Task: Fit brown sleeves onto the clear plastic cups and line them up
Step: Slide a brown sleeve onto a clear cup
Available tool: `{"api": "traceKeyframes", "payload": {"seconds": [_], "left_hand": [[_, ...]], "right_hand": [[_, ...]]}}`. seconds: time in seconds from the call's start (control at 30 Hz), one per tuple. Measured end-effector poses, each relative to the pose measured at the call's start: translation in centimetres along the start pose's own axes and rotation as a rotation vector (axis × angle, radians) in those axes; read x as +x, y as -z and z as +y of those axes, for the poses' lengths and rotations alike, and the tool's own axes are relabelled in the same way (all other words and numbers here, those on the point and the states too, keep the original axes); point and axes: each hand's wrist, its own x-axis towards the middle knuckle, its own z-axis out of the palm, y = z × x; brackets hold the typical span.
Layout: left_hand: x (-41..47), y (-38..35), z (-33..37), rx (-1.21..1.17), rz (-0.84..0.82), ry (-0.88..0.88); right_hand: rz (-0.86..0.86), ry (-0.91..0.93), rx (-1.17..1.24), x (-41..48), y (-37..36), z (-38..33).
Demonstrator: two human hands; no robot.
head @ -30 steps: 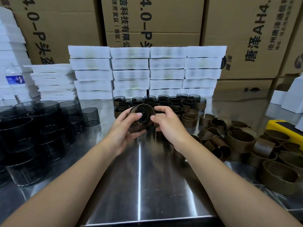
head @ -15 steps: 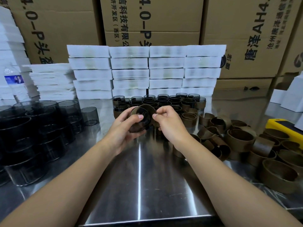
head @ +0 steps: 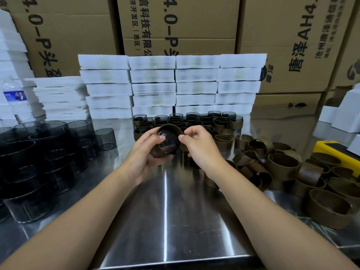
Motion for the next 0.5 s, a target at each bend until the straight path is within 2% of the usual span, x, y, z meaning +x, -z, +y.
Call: {"api": "traceKeyframes", "payload": {"seconds": [0.1, 0.23, 0.33, 0.5], "left_hand": [[-0.19, -0.10, 0.05, -0.117, -0.026, 0.070], [-0.50, -0.19, 0.25, -0.201, -0.096, 0.127], [-0.73, -0.47, 0.44, -0.200, -0.140, 0.142], [-1.04, -0.94, 0.67, -0.161, -0.186, 0.150]], "right_hand": [[0.005, 0.001, 0.066, -0.16, 0.13, -0.23], [-0.084, -0.057, 0.129, -0.46, -0.29, -0.56], [-0.086, -0.116, 0.072, -0.27, -0.26, -0.69], [-0.096, -0.101, -0.028, -0.36, -0.17, -0.71]]}}
